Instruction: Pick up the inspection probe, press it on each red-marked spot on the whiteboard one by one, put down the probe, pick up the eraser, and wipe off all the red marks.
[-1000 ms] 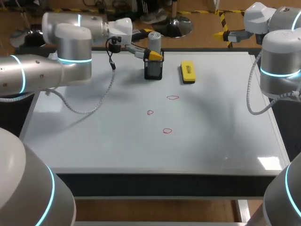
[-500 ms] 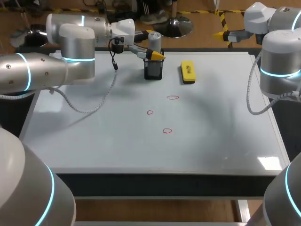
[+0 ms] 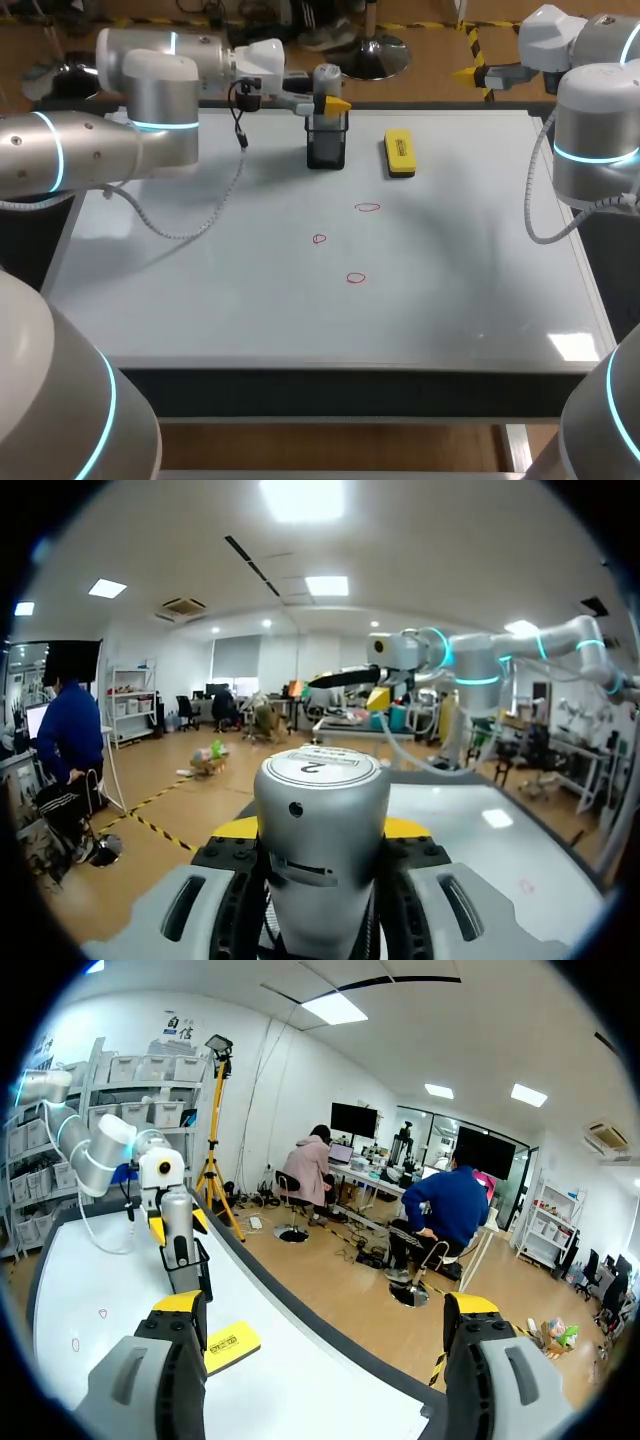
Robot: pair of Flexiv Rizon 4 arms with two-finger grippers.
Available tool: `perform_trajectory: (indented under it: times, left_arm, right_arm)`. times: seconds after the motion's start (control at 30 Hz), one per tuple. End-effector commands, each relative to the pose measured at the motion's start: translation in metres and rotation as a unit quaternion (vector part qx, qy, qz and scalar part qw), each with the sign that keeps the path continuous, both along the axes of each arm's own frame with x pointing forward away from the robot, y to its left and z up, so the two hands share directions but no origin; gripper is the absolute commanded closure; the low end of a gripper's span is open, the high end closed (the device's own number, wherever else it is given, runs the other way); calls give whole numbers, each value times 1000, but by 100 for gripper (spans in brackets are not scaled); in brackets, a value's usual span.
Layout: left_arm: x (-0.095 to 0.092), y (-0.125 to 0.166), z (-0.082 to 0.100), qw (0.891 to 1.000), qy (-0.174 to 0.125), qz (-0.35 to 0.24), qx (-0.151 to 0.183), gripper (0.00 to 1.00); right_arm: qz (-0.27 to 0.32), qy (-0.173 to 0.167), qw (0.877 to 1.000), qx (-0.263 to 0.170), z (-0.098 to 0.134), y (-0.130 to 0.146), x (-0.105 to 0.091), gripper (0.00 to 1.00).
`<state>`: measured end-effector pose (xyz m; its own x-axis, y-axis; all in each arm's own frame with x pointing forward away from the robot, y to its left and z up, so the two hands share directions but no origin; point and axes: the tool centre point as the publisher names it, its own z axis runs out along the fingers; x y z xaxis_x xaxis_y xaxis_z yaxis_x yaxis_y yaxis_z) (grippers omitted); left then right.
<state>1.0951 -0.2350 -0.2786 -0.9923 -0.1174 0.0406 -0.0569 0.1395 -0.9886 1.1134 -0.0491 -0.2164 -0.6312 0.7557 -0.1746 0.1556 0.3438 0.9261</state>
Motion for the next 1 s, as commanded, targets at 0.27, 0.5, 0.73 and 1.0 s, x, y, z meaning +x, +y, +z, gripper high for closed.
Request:
perform_trajectory:
  times: [0.27,0.5,0.73,1.0]
  left_arm:
    - [-3,0,25,1000,-14,0,2,100]
    - [-2,0,40,1000,-14,-5,-2,100]
    - [2,0,51,1000,-16,-2,4,100]
    - [4,-3,68,1000,-26,2,4,100]
  right_arm:
    - [1,1,1000,0,0,0,0,0]
    - [1,1,1000,0,0,0,0,0]
    - [1,1,1000,0,0,0,0,0]
    - [1,1,1000,0,0,0,0,0]
